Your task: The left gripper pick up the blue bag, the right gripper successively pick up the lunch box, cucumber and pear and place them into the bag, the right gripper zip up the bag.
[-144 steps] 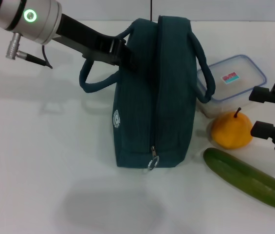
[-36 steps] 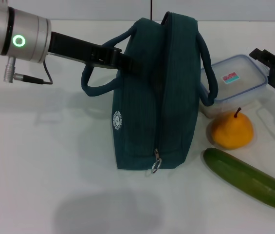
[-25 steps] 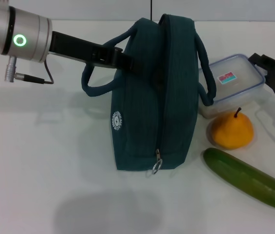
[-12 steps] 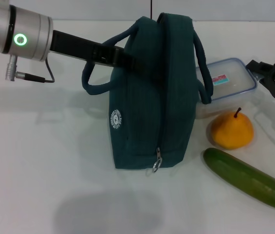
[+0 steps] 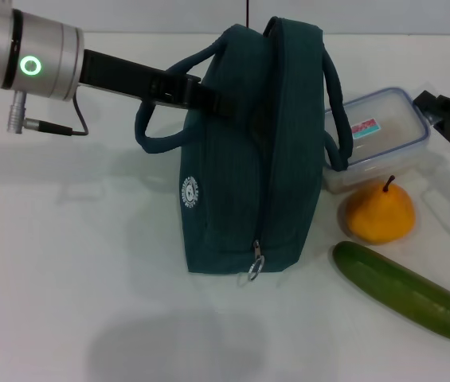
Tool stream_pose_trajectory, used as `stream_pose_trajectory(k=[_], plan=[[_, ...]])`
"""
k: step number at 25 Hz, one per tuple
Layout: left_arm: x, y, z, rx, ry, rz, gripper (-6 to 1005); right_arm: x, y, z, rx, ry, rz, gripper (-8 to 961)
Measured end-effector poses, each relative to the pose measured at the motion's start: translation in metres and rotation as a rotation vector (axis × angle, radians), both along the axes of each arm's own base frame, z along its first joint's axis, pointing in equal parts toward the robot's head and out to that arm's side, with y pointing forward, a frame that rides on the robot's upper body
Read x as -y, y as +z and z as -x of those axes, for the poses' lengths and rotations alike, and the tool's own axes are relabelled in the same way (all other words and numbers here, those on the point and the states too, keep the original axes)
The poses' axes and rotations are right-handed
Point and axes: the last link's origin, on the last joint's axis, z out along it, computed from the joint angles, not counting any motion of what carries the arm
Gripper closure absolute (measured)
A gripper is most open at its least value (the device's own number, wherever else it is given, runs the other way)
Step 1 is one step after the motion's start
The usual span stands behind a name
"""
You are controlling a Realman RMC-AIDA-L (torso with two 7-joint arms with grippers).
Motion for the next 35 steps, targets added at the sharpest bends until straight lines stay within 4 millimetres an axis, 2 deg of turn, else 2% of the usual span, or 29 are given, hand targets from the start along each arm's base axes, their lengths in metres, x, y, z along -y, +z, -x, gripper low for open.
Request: stream_pose_trajectory(k=[12,19,35], plan=[[0.000,0.004,0.005,-0.010,0.011,-0.007,948,0.004,0.006,0.002,-0.027,0.032,-0.013,851],[-0.003,0.016,0.013,-0.015,0.028,-0.037,948,0.008,0.017,0.000,-0.052,0.052,-0.054,854],[-0.002,0.015,0.013,-0.016,0.031,-0.028,948,0.022,0.034,-0.003,-0.135,0.086,-0.132,856]])
